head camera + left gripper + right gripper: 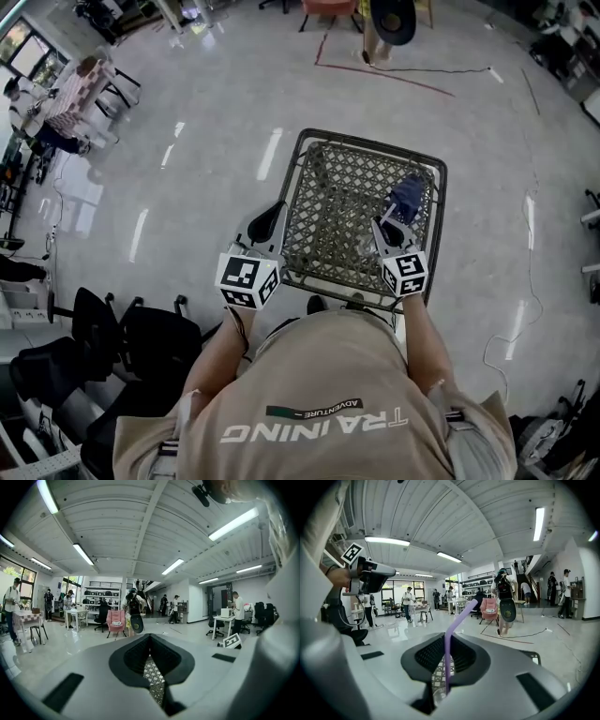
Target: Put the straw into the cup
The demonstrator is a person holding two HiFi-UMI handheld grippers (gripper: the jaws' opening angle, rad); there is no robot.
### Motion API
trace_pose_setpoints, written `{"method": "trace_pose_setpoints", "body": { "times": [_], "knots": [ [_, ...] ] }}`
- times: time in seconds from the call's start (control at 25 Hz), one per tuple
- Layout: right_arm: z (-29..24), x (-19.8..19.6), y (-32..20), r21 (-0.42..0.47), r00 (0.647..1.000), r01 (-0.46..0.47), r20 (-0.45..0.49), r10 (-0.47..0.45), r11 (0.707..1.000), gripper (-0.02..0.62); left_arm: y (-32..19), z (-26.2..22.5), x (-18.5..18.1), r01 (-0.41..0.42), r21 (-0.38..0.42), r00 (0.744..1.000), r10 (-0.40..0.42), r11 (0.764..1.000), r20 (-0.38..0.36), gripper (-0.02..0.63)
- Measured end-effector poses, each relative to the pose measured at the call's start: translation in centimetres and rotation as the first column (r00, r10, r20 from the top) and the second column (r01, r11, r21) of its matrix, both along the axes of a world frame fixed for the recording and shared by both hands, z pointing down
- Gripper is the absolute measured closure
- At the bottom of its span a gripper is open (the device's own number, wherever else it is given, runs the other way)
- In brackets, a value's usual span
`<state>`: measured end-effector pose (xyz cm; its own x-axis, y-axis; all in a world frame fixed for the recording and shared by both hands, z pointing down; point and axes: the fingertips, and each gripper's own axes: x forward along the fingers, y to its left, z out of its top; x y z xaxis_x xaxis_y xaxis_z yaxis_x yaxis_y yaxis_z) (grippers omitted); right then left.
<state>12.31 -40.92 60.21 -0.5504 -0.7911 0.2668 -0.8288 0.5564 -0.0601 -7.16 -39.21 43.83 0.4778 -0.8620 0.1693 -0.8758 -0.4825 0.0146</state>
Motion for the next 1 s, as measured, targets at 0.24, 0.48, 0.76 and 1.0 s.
{"method": "trace_pose_setpoints", "body": {
  "times": [0.24, 0.48, 0.76, 1.0],
  "knots": [
    [2.5, -0.3, -0.6, -0.059, 1.000, -0.019, 0.000, 0.019, 0.998, 0.551, -0.1, 0.8, -1.4, 0.013, -0.015, 1.000, -0.013, 1.000, 0.001, 0.591],
    [3.6, -1.0, -0.7, -0.101, 0.999, -0.021, 0.033, 0.024, 0.995, 0.497, -1.3, 1.3, -2.1, -0.006, -0.016, 1.000, 0.006, 1.000, 0.000, 0.591],
    [4.3, -0.9, 0.3, -0.141, 1.000, -0.013, -0.020, 0.011, 0.990, 0.386, -2.6, 1.5, -1.3, -0.046, -0.011, 0.999, 0.045, 0.999, -0.027, 0.591],
    [2.1, 0.7, 0.6, -0.102, 0.999, -0.048, -0.021, 0.046, 0.994, 0.380, -3.0, 1.0, 0.2, -0.082, 0.001, 0.996, 0.082, 0.997, -0.043, 0.591]
  ]
}}
